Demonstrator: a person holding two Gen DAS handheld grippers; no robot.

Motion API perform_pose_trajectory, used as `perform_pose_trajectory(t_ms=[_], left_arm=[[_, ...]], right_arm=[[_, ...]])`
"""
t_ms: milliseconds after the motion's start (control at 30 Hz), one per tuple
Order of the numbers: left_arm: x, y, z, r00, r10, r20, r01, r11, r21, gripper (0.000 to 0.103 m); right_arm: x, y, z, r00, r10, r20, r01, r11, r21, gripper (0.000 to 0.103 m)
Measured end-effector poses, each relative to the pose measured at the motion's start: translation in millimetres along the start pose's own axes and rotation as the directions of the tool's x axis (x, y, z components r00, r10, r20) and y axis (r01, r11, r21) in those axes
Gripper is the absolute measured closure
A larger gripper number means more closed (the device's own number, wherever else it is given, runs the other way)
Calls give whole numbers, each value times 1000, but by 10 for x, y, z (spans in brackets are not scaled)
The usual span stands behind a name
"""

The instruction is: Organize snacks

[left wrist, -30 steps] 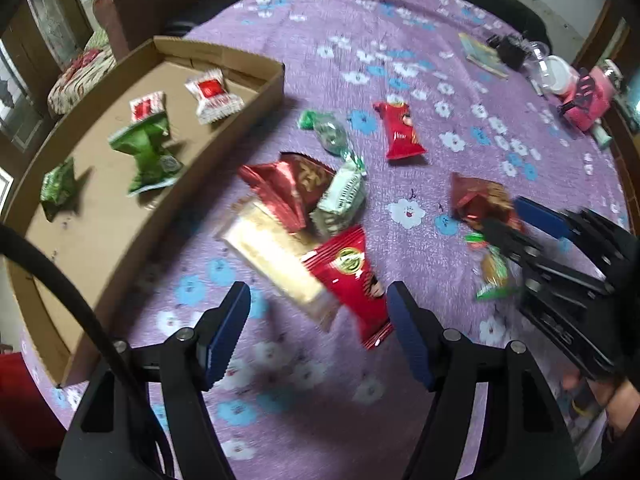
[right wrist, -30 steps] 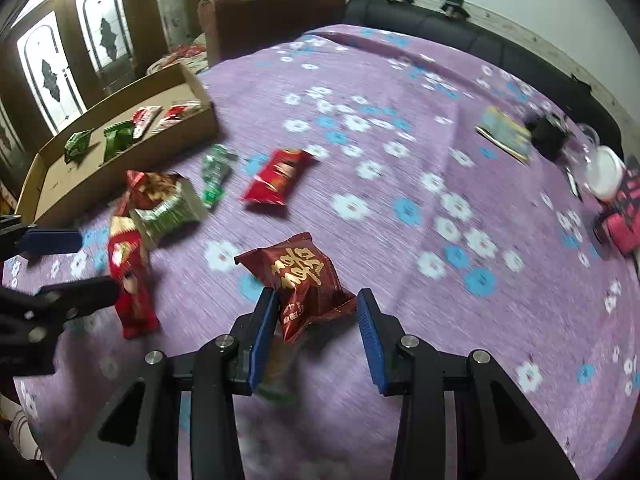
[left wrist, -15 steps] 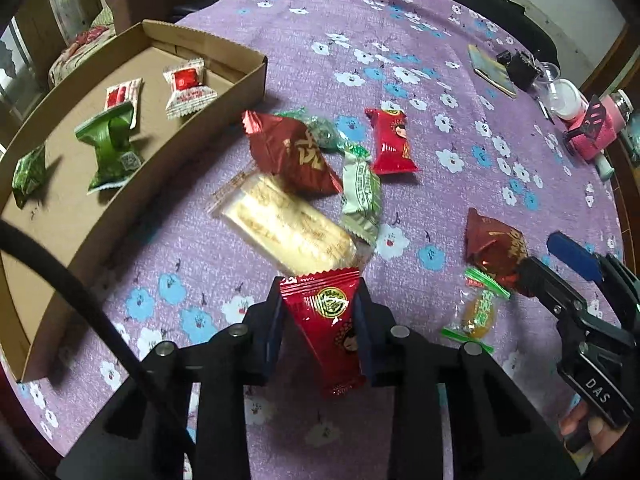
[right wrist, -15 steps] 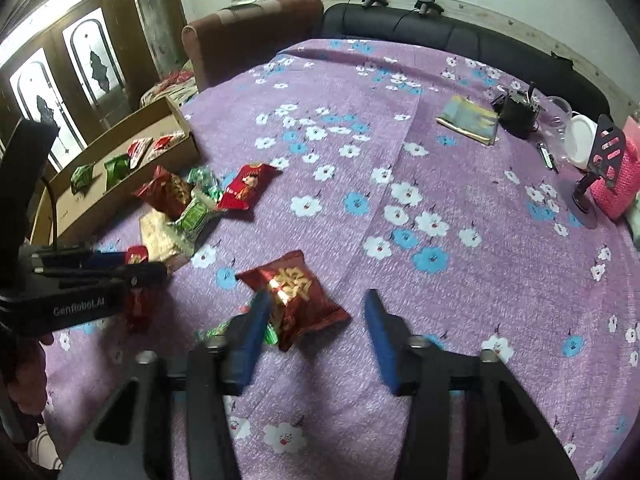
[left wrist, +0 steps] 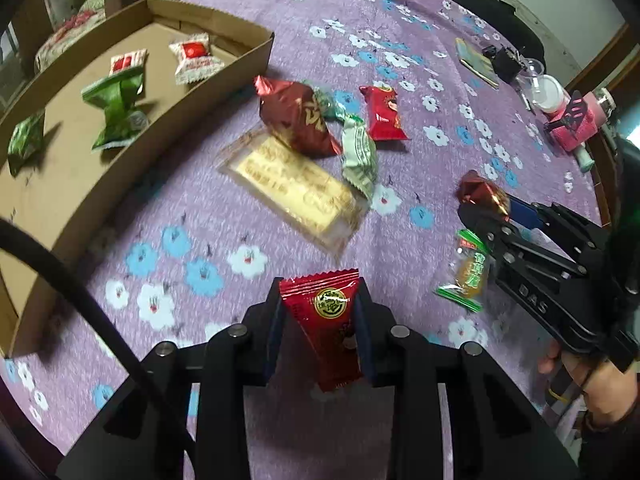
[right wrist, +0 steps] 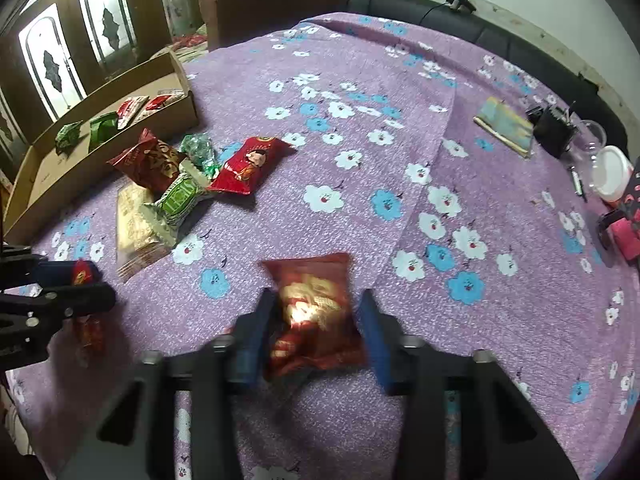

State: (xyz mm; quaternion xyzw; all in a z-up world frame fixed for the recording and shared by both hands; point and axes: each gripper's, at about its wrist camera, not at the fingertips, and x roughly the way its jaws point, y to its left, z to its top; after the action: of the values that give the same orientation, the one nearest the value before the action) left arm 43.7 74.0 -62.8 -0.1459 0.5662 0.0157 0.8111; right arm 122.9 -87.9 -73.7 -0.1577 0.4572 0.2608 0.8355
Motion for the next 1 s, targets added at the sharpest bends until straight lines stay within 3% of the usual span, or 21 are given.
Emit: perform_pose_trajectory(t_ms=[400, 533, 1000], left_arm=[[-36, -52, -185, 1000, -14, -17, 15, 997, 82, 70], [-40, -130, -260, 1000, 13, 4, -13, 992, 129, 70], [-96, -121, -457, 998, 3, 59, -14, 982, 189, 70]], right_arm=[[-284, -257, -313, 1000, 4, 8, -5, 990, 143, 68], [-359, -282, -491, 1000, 4, 6, -5, 982, 188, 68], [-718, 26, -1042, 999, 49, -8, -44, 959, 279, 68]])
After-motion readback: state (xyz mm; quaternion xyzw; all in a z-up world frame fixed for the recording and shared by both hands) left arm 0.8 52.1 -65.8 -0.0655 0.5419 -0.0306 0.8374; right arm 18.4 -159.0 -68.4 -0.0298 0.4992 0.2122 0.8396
